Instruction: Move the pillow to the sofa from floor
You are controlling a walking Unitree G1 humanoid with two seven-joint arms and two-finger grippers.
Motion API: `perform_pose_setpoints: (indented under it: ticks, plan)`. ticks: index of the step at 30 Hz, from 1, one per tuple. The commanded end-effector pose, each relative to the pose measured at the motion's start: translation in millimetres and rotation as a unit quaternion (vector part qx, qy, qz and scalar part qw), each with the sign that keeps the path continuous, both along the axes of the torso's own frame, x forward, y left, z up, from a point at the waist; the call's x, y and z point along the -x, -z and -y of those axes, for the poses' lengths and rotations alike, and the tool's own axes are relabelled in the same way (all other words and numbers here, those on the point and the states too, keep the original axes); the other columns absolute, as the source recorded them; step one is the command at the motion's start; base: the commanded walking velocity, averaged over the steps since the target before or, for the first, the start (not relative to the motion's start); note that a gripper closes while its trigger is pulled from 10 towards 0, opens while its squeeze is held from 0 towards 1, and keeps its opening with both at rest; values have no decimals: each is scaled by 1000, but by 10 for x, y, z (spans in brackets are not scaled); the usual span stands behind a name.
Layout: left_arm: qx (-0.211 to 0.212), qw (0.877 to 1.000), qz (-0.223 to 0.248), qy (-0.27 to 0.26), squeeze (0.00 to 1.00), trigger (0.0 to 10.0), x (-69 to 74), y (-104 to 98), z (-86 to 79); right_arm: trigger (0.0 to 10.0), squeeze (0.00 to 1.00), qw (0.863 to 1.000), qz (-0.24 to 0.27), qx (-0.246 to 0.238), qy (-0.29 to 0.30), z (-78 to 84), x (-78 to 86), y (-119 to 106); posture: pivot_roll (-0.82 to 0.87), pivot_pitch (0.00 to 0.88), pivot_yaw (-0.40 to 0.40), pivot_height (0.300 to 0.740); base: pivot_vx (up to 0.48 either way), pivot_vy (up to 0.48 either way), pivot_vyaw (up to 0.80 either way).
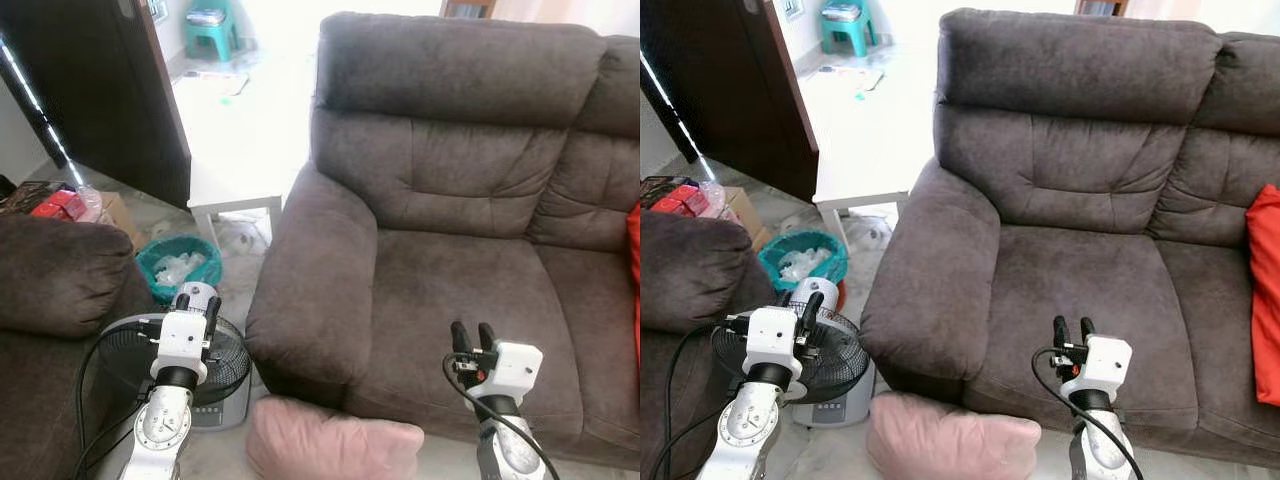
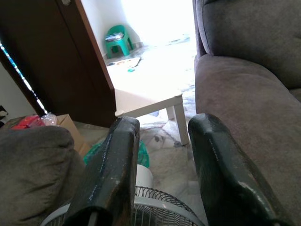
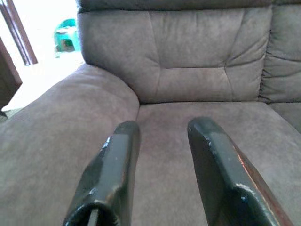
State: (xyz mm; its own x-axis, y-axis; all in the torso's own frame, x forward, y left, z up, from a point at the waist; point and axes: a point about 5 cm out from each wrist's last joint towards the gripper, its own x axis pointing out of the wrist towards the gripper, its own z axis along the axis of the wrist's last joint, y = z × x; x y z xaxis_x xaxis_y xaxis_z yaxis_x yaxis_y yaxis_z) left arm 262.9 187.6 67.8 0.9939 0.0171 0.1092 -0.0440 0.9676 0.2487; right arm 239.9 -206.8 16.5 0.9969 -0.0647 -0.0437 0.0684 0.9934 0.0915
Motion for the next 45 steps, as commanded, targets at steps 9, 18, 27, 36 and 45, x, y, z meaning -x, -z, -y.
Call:
perform_pose_setpoints:
  ticks: [9,18,27,36,45]
  plan:
    - [2,1000,-4,3,0,10000,-1,0,18,10000,0,1000,0,4,-6,0,24,-35,37,0,-12,655,0,0,0]
    - [5,1000,-8,-2,0,10000,-13,4,13,10000,0,1000,-10,-13,-6,-9,-47,-69,41,9,-22,655,0,0,0]
    - [10,1000,-13,-8,0,10000,-12,14,19,10000,0,1000,-15,-14,-8,4,-57,-78,45,19,-29,655,0,0,0]
    - [14,1000,-19,-8,0,10000,-11,25,25,10000,0,999,-28,-13,-21,-1,-73,-71,45,27,-31,645,0,0,0]
    - [16,1000,-23,-8,0,10000,-17,33,30,10000,0,999,-25,-12,-22,-1,-82,-87,45,33,-32,600,0,0,0]
